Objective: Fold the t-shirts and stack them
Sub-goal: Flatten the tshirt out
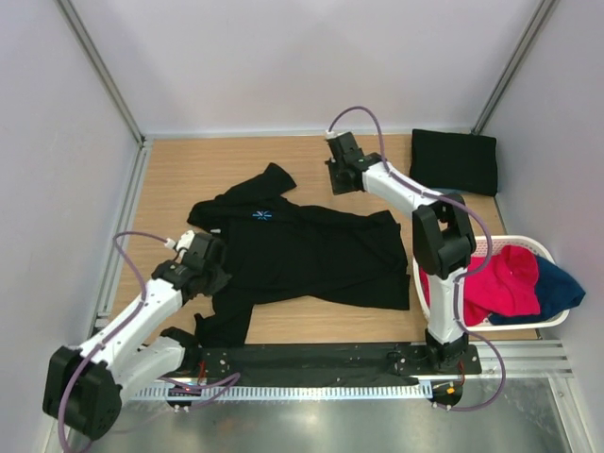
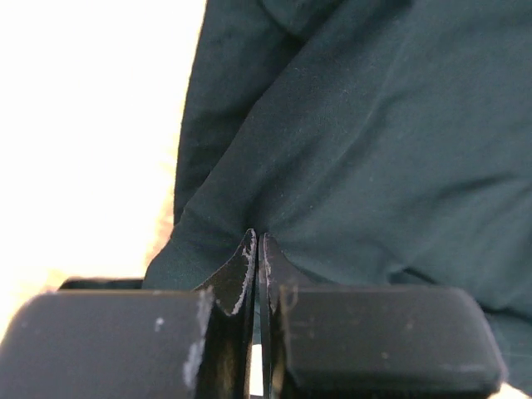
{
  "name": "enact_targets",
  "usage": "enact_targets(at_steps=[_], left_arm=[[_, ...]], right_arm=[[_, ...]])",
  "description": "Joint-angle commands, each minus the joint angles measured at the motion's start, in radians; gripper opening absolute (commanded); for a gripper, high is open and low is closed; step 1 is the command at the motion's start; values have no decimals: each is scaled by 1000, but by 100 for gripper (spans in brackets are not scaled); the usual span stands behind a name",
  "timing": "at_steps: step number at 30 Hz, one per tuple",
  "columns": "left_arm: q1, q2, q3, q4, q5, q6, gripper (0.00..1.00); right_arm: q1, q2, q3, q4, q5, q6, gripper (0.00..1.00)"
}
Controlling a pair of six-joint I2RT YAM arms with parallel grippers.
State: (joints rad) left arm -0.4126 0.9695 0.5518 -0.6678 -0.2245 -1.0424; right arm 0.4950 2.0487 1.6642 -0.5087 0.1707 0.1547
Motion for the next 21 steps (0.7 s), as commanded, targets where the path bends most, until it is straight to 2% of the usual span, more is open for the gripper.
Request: enact_targets(at_steps=[1, 3, 5, 6, 7, 9, 16, 21], left_arm=[[-3, -83, -13, -136, -93, -82, 0], [-3, -103, -16, -174, -99, -108, 0], [-5, -106, -32, -187, -96, -123, 0], [-5, -106, -38, -193, -96, -130, 0], [-5, -104, -42, -193, -96, -142, 0], [-5, -104, -53, -187, -102, -148, 0], [-5, -132, -61, -177, -107, -142, 0], [-3, -161, -67, -191, -111, -139, 0]], right_arm=[[-58, -67, 11, -1, -75, -6, 1], [-47, -146, -74, 65, -153, -73, 21], [-32, -202, -166, 140, -238, -105, 37], [-27, -223, -193, 157, -332, -139, 52], [-20, -261, -217, 176, -382, -150, 55], [28, -285, -267, 205, -402, -202, 61], [143, -196, -230, 165, -228, -317, 67], [188, -119, -196, 162, -139, -366, 67]])
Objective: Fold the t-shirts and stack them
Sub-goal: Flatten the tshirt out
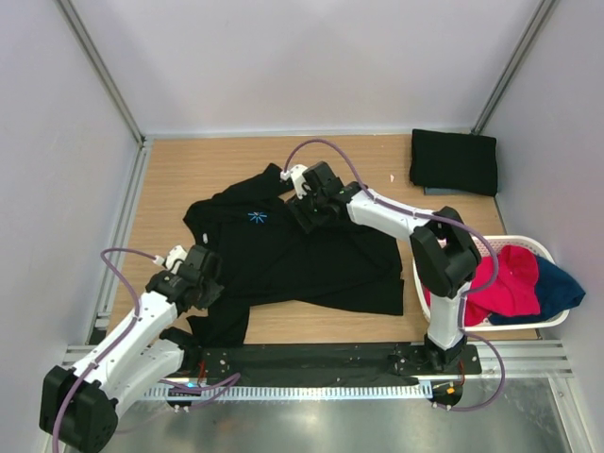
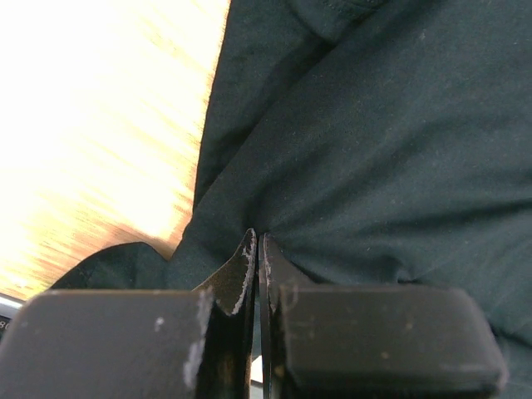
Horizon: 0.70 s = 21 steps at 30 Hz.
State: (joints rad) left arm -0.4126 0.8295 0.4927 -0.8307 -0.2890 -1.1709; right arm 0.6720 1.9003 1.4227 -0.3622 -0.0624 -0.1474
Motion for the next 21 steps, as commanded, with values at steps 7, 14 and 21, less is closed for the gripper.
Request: enact_targets(at_steps=[7, 14, 21], left_arm=[[-5, -24, -5, -39, -61, -6, 0], [-3, -32, 9, -71, -101, -13, 0], [-3, -56, 14, -130, -183, -87, 0]], right_arm=[[20, 94, 85, 0, 203, -109, 46], [-9, 62, 100, 37, 303, -118, 1], [-165, 75, 166, 52, 297, -26, 1]])
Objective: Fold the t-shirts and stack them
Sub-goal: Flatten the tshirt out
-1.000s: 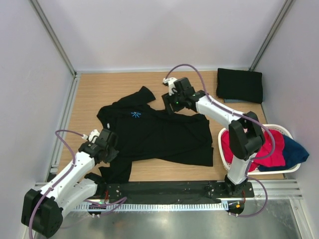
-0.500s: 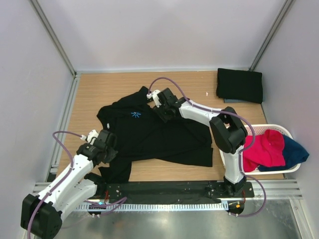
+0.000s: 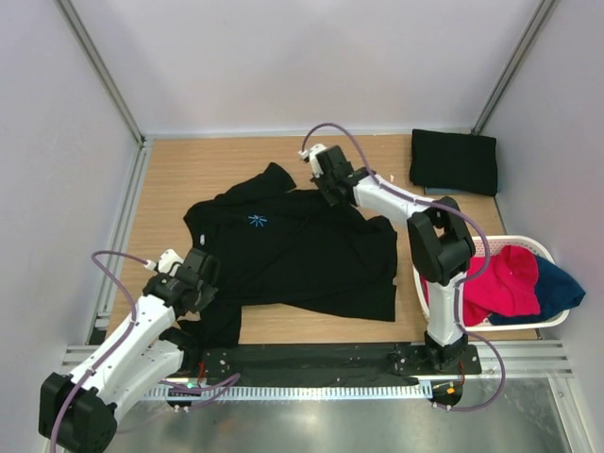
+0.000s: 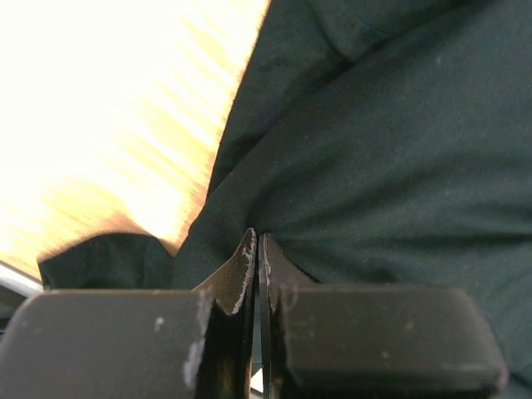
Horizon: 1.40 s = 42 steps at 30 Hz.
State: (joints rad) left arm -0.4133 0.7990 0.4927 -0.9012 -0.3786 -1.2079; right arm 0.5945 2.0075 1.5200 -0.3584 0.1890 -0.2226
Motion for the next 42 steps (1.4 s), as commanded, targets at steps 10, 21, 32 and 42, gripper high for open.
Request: enact_targets(at_steps=[10, 21, 32, 42], left_arm=[[-2, -9, 24, -59, -121, -42, 0], [-1, 136, 341, -1, -95, 284, 61], [1, 722, 937, 287, 305, 979, 83], [-7, 1406, 1528, 334, 541, 1205, 77]], right_arm=[[-306, 137, 195, -45, 85, 180, 3], [-329, 45, 287, -229, -71, 343, 64], [-329, -231, -104, -152, -17, 620, 72], [-341, -182, -74, -195, 136, 684, 78]])
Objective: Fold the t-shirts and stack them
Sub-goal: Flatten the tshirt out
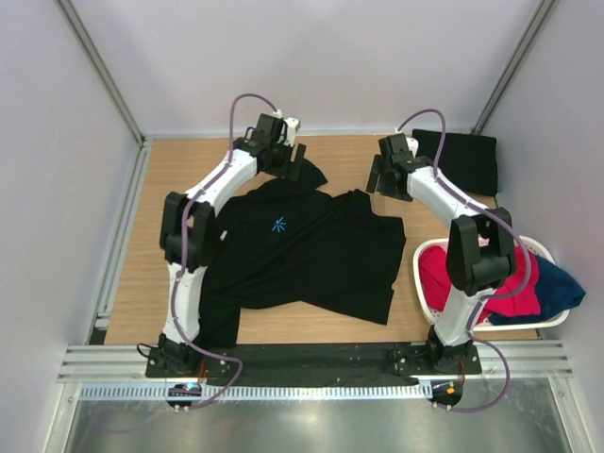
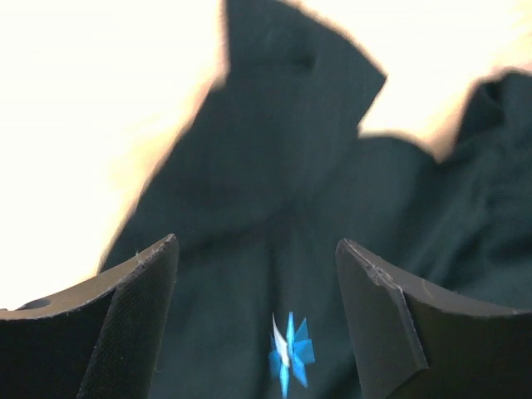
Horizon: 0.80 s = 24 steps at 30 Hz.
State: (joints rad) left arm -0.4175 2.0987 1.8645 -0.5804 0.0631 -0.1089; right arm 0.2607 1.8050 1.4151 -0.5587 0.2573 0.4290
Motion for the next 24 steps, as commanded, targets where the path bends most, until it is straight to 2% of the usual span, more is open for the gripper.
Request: enact_targets(at_steps=[1, 6, 8, 24], left_arm=[[-7, 141, 200, -1, 103, 106, 77], [-35, 322, 439, -67, 84, 173, 74], [-55, 365, 464, -88, 70, 196, 72], [-75, 428, 387, -139, 18, 202, 59]], right_arm=[[-14, 31, 47, 0, 66, 31, 78], [-37, 106, 110, -40, 45, 34, 78], [-41, 120, 127, -47, 48, 37, 78], [-48, 142, 105, -50, 49, 67, 78]])
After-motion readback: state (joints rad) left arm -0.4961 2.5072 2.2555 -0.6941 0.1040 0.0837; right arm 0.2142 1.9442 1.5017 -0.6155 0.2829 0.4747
